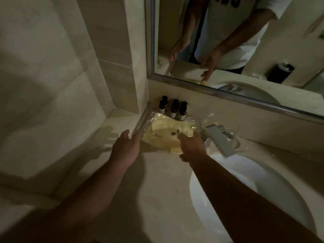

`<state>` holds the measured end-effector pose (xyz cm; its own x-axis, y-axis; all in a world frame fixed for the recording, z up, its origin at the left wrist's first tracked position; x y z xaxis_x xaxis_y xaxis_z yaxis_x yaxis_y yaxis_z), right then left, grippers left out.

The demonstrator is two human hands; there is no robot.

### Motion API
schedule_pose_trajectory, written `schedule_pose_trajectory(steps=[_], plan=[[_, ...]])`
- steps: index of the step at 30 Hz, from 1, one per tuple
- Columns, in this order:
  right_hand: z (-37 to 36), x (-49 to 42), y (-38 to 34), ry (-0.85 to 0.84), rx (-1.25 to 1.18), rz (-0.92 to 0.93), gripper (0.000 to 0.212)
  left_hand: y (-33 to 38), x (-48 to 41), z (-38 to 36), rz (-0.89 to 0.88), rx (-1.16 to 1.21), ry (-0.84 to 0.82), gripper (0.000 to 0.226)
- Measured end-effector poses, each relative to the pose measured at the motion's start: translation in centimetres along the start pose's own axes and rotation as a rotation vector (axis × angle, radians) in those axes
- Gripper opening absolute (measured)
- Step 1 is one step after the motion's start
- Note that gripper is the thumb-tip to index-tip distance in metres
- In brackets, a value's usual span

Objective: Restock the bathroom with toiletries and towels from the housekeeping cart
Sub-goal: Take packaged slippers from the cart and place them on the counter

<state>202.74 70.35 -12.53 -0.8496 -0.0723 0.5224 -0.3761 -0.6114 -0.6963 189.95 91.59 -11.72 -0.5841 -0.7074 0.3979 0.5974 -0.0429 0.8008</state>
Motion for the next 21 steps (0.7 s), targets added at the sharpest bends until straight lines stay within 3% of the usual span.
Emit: schedule_pose_trajectory(steps=[5, 8, 11, 14, 21], plan=[[4.9, 1.8, -1.1, 0.097, 0.100, 0.131, 0.055, 4.3, 1.6, -0.7, -0.126, -0.076, -0.075, 0.066], [9.7, 4.8, -2.0, 0.186, 0.209, 0.189, 0.031, 8.1, 3.5, -3.0, -0.242, -0.139, -0.161, 0.059], [16.4, 7.2, -1.7, 0.327, 0.250, 0.189, 0.026, 12.5, 6.2, -6.0, -0.351, -0.175, -0.276, 0.063], [22.8, 10.0, -1.2, 0.439, 0.276, 0.160, 0.037, 17.1, 9.7, -8.9, -0.452, -0.265, -0.373, 0.053], [36.9, 20.7, -0.7, 0.700, 0.384, 0.170, 0.036, 27.7, 20.2, -12.3, -0.742, -0.267, -0.505, 0.061]])
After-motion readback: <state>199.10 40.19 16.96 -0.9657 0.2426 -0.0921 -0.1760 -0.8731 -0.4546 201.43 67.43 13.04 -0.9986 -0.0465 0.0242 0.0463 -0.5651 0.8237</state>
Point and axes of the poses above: each hand's wrist, its own x-axis away from the middle knuckle, its own z-axis out of the back of the hand, y = z × x, the point moved 9 cm from there along -x, towards the middle knuckle, and after that the axes turned 9 degrees about x, right-handed, at the moved point
